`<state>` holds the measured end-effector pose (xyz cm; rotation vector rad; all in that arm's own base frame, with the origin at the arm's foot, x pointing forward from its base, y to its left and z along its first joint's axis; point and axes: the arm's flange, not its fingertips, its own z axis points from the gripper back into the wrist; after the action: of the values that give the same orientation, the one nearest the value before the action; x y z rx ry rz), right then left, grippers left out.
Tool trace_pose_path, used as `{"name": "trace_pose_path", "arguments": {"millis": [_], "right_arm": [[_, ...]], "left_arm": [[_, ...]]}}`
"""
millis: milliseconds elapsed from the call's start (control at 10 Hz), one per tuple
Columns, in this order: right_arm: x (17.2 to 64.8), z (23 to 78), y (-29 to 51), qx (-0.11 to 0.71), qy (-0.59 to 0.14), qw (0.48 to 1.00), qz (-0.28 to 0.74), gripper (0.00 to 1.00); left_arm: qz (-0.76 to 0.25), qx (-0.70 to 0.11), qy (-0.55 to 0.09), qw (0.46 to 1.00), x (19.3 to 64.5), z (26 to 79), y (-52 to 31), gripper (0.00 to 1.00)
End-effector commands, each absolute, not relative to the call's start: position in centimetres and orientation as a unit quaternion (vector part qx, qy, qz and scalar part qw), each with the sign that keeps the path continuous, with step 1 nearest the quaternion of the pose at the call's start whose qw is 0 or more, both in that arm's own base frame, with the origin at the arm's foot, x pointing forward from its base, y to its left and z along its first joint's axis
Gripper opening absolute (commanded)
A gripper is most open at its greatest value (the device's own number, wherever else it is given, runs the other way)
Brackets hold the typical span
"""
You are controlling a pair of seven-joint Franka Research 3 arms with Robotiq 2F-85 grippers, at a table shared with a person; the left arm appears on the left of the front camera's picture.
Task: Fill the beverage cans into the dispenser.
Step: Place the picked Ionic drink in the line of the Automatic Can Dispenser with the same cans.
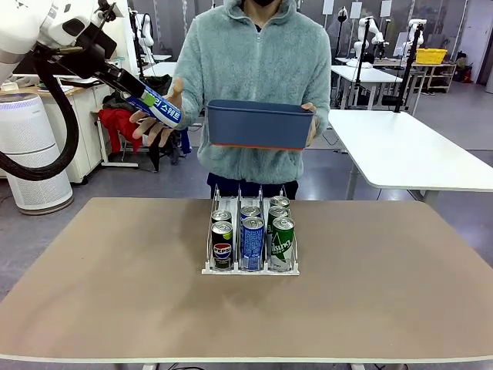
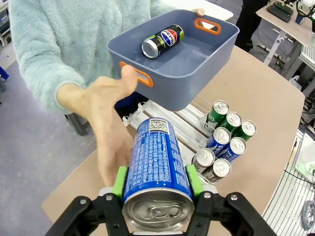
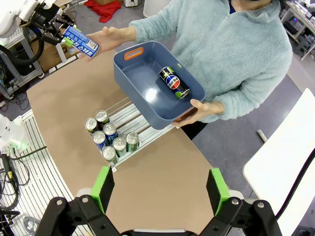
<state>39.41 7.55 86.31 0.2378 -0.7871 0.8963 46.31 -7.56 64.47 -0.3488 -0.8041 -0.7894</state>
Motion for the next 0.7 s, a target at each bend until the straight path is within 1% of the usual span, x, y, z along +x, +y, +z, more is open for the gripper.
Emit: {"name": "trace_pose_path", "arguments": {"millis": [0, 600], "right_arm": [[39.36, 86.35, 7.57, 0.113, -0.369, 0.824, 0.415, 1.00], [39.36, 86.35, 7.57, 0.113, -0.369, 0.824, 0.415, 1.00]], "left_arm": [[-0.371, -0.164, -0.381, 0.831, 46.29, 64.61, -7.49, 0.00], [-0.371, -0.164, -0.381, 0.831, 46.29, 64.61, -7.49, 0.00]]}}
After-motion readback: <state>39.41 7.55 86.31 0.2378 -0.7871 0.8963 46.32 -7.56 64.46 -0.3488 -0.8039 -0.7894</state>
